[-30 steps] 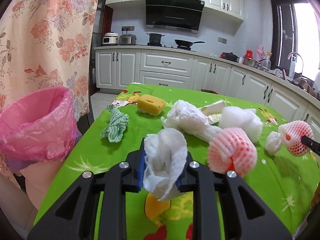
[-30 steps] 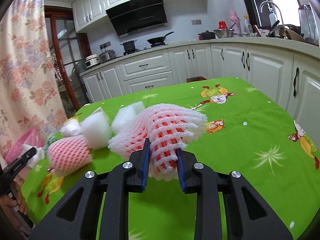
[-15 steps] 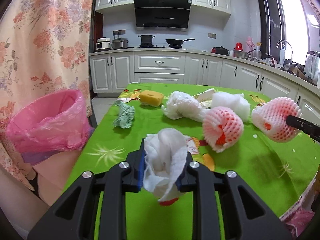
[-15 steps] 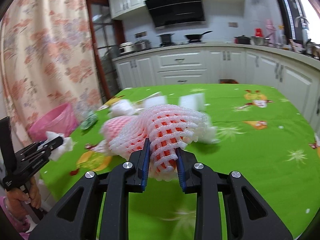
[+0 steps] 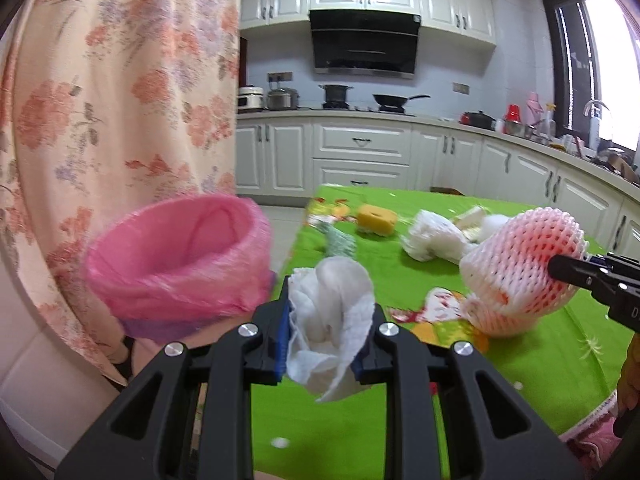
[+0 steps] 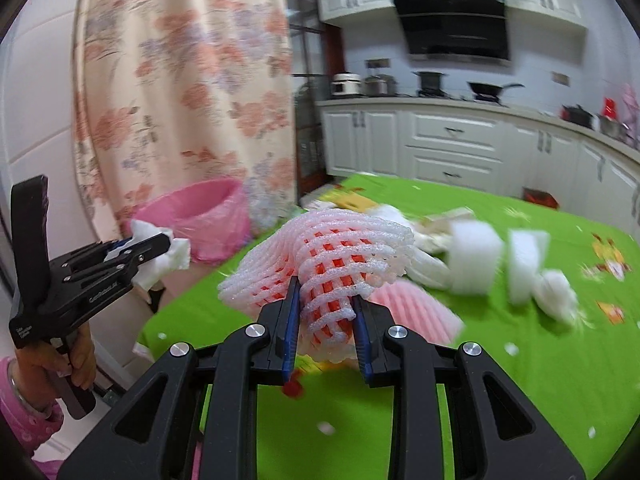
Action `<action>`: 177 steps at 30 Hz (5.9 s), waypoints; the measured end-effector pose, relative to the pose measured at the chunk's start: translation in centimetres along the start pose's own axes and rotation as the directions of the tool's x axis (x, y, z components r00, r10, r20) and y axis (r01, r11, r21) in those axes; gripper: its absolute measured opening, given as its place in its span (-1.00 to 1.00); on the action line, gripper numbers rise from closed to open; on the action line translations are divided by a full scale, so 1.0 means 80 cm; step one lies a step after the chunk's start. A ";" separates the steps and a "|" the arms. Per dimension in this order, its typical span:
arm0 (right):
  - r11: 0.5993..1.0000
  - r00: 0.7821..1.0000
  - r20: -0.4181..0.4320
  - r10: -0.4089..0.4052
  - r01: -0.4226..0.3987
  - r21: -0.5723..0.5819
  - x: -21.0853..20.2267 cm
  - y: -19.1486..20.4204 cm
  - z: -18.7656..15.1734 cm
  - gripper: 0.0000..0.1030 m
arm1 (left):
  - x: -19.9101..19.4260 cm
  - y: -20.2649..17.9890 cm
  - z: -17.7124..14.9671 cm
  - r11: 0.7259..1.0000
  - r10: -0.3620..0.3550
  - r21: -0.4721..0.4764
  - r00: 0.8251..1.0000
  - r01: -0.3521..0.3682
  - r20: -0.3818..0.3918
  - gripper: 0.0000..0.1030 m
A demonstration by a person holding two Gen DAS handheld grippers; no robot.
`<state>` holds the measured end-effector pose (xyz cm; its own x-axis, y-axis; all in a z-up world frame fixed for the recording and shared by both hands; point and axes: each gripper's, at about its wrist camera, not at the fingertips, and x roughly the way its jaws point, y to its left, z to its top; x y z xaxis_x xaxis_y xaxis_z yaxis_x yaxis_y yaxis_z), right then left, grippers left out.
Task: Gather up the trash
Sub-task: 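Carry the fruit net and tissue toward the pink wastebasket, then open both tools over the wastebasket to drop the net and tissue, then move both tools back over the table, then grasp a pink foam fruit net with the left tool while the right tool grasps a white tissue, then carry the fruit net and tissue to the pink wastebasket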
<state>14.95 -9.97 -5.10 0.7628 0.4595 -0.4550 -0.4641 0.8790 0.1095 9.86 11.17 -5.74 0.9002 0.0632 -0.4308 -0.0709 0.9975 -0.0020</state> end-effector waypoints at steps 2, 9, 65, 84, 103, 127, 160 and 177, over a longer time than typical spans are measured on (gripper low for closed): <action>0.999 0.999 0.002 0.033 -0.033 -0.026 0.013 0.017 0.013 -0.48 | -0.002 0.017 0.007 0.999 0.030 -0.012 1.000 -0.030 0.009 -0.56; 0.989 0.991 0.000 0.134 -0.133 -0.066 0.070 0.071 0.065 -0.48 | 0.006 0.087 0.036 0.990 0.124 -0.073 0.992 -0.122 0.026 -0.56; 0.977 0.977 0.025 -0.213 0.213 0.012 0.020 -0.083 -0.012 0.41 | 0.078 -0.061 0.001 0.991 -0.060 -0.121 0.994 0.050 -0.086 0.70; 0.860 0.898 -0.130 -0.420 0.439 0.258 -0.020 -0.265 -0.066 0.42 | 0.120 -0.268 -0.010 0.967 -0.242 0.038 0.953 0.253 -0.184 0.70; 0.874 0.881 -0.290 -0.373 0.439 0.209 0.076 -0.308 -0.029 0.46 | 0.201 -0.291 0.021 0.982 -0.163 0.058 0.965 0.178 -0.204 0.69; 0.901 0.901 -0.236 -0.364 0.404 0.154 0.078 -0.289 -0.022 -0.55 | 0.195 -0.305 0.017 0.972 -0.194 0.096 0.962 0.216 -0.193 -0.30; 0.941 0.950 -0.195 -0.246 0.282 0.188 0.042 -0.207 -0.046 -0.56 | 0.123 -0.236 -0.009 0.973 -0.214 0.064 0.973 0.220 -0.092 -0.56; 0.991 0.978 -0.194 -0.080 0.098 0.090 0.059 -0.091 -0.030 -0.56 | 0.064 -0.139 -0.026 0.994 -0.094 0.057 0.995 0.095 -0.029 -0.56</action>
<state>20.87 -14.49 -10.16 0.6953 0.3546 -0.6252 -0.3444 0.9278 0.1431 14.36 0.34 -9.84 0.8902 -0.0318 -0.4544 0.0399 0.9992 0.0083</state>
